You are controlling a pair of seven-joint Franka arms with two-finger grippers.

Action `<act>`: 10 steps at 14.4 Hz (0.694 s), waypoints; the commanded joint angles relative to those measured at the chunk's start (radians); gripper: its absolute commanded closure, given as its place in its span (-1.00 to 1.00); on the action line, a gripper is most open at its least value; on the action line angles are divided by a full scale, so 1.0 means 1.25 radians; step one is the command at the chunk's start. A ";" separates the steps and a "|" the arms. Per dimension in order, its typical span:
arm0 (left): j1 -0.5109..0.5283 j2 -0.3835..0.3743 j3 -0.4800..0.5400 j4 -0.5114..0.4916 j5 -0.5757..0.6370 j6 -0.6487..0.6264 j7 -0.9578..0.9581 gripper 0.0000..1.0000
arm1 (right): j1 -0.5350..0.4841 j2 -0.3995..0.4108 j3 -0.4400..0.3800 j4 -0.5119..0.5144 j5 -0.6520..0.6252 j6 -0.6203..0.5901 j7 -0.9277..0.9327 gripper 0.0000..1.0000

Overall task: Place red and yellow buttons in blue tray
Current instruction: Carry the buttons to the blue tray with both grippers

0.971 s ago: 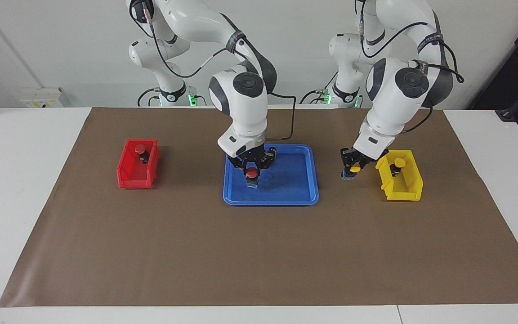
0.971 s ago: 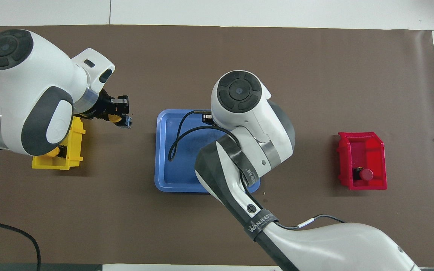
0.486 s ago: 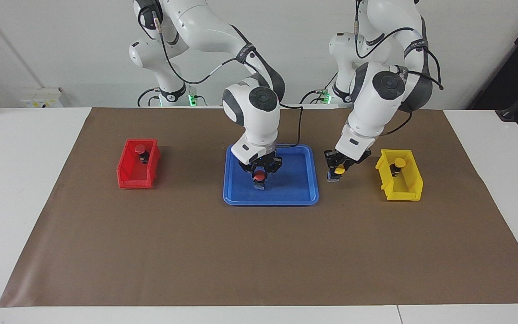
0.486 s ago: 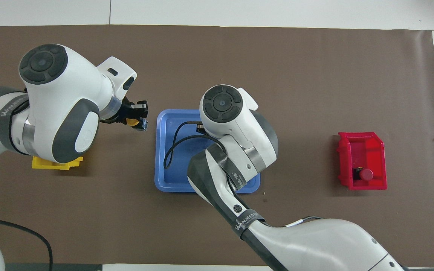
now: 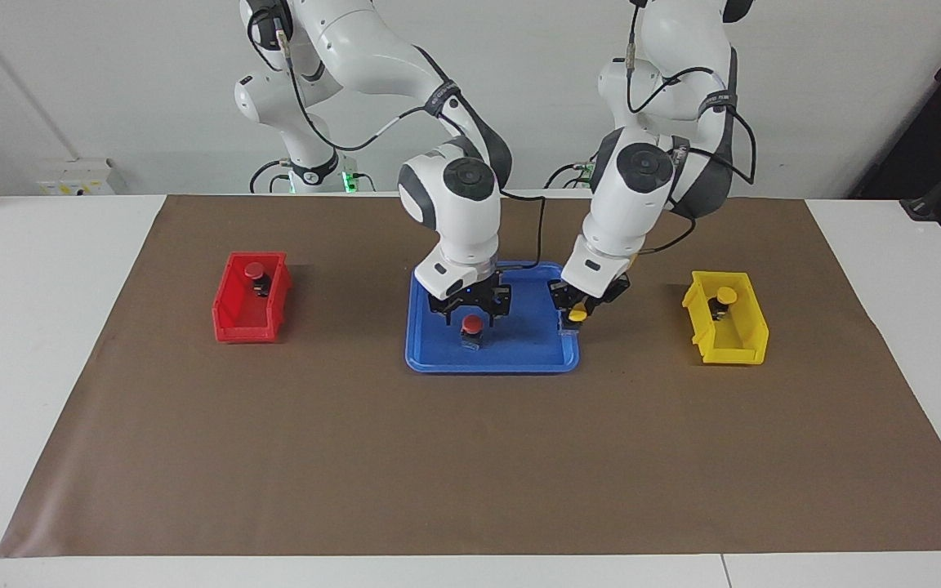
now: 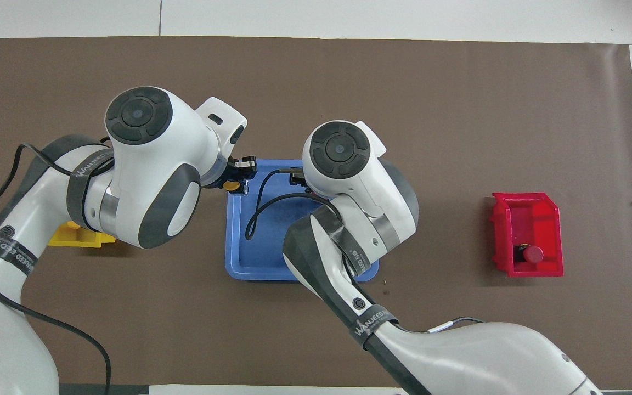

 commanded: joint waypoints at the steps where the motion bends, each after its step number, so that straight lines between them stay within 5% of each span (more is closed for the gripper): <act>1: -0.041 0.002 0.011 0.002 -0.011 0.021 -0.037 0.97 | -0.089 -0.105 0.006 -0.031 -0.006 -0.088 -0.108 -0.98; 3: -0.062 0.004 0.011 0.004 -0.012 0.041 -0.068 0.97 | -0.155 -0.170 0.006 -0.105 -0.006 -0.120 -0.165 -0.98; 7: -0.106 0.105 0.015 0.070 -0.006 0.044 -0.121 0.97 | -0.286 -0.336 0.006 -0.332 -0.007 -0.098 -0.317 -0.98; 10: -0.101 0.108 0.015 0.056 0.009 0.043 -0.118 0.97 | -0.387 -0.433 0.006 -0.467 -0.006 -0.033 -0.479 -0.98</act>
